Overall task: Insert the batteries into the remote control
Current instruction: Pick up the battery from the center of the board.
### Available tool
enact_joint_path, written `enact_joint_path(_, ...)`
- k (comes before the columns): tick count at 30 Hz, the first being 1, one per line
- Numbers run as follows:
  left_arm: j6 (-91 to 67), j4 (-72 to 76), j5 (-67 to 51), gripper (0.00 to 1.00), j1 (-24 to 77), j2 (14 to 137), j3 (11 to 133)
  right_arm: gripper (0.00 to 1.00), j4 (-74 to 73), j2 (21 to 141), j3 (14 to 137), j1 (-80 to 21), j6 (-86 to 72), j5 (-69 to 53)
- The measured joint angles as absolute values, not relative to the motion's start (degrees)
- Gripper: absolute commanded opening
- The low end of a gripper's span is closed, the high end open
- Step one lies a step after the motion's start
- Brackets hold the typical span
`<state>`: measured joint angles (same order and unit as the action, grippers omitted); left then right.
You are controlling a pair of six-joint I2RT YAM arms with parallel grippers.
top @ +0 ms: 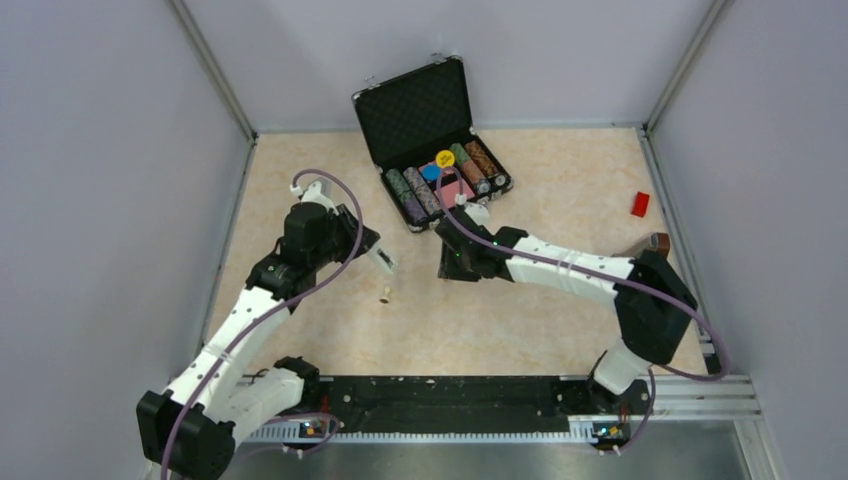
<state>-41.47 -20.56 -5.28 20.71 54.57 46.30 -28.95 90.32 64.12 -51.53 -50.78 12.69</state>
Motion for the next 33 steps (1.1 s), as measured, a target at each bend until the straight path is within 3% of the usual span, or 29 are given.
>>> enact_joint_path(7,-41.67,-21.61,-2.02,0.00,20.67,53.76,45.39,0.45,-31.31,96.42,66.57,-52.34,-58.89,17.08)
enact_joint_path(25,-41.82,-21.56,-1.56,0.00,20.23,53.23,44.45,0.39,-37.98,108.51,76.25,-52.34,-70.87,23.73)
enact_joint_path(33,-41.76,-21.56,-1.58,0.00,19.68,53.23,44.42,0.30,-41.39,113.54,79.99,-51.83,-73.60,24.77)
